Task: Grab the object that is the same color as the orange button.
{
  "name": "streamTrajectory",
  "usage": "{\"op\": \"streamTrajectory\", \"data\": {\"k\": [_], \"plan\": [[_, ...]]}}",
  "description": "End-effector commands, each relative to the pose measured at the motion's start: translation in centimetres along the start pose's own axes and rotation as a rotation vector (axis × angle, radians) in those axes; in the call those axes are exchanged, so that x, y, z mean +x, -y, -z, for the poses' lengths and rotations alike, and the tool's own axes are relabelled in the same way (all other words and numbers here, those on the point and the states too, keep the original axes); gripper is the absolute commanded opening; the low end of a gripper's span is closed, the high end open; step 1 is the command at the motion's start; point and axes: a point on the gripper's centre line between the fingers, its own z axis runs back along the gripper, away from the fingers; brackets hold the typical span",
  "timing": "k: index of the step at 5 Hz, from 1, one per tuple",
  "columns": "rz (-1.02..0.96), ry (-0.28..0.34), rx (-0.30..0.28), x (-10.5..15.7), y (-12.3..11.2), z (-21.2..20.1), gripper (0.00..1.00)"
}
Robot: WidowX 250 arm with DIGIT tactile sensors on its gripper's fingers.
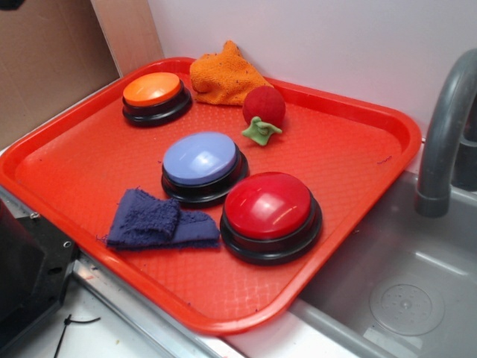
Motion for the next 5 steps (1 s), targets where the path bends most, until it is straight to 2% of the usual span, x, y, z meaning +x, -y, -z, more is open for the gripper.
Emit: {"op": "streamTrajectory", "data": {"k": [1, 2, 3, 5], "plan": [[0.000, 0.000, 0.000, 0.0, 0.0, 0.0, 1.00], [0.014, -0.007, 0.001, 1.2, -0.7, 0.7, 1.00], [0.102, 0.019, -0.002, 4.0, -2.2, 2.2, 1.00], [0.260, 0.056, 0.102, 9.7, -3.5, 5.3, 1.00]]}}
